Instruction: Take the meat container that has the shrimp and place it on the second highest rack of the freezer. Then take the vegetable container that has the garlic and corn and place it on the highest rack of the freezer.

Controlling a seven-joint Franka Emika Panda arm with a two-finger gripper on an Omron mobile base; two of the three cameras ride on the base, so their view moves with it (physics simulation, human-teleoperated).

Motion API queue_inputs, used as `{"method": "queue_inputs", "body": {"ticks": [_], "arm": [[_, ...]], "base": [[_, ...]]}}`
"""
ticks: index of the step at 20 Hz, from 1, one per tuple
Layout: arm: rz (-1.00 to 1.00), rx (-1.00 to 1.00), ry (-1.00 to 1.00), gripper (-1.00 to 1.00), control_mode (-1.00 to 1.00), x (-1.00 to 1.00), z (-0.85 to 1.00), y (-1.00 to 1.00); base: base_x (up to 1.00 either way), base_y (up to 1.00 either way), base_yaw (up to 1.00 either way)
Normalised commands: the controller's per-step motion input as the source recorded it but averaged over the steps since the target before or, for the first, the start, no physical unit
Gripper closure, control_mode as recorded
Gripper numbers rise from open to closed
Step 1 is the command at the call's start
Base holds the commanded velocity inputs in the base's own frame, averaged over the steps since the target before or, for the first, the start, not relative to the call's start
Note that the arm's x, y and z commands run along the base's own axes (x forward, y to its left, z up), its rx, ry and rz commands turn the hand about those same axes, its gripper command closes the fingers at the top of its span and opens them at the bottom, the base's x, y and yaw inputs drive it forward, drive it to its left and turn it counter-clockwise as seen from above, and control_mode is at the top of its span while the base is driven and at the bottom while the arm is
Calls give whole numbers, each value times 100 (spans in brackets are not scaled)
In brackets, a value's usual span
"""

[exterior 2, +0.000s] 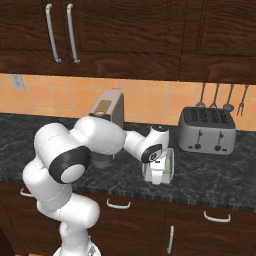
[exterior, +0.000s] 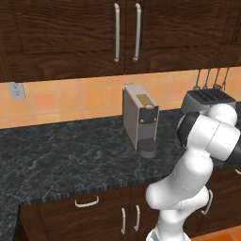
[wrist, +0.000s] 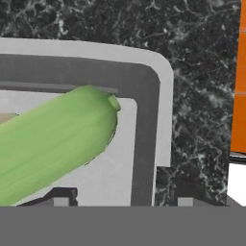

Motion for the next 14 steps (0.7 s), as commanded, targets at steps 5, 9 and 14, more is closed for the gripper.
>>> {"method": "queue_inputs", "body": {"ticks": [5,9,14], "arm": [[0,0,0,100,-100,0,0,0],[0,0,0,100,-100,0,0,0],[0,0,0,100,-100,0,0,0]], "base": [[0,0,0],[0,0,0],[0,0,0]]}}
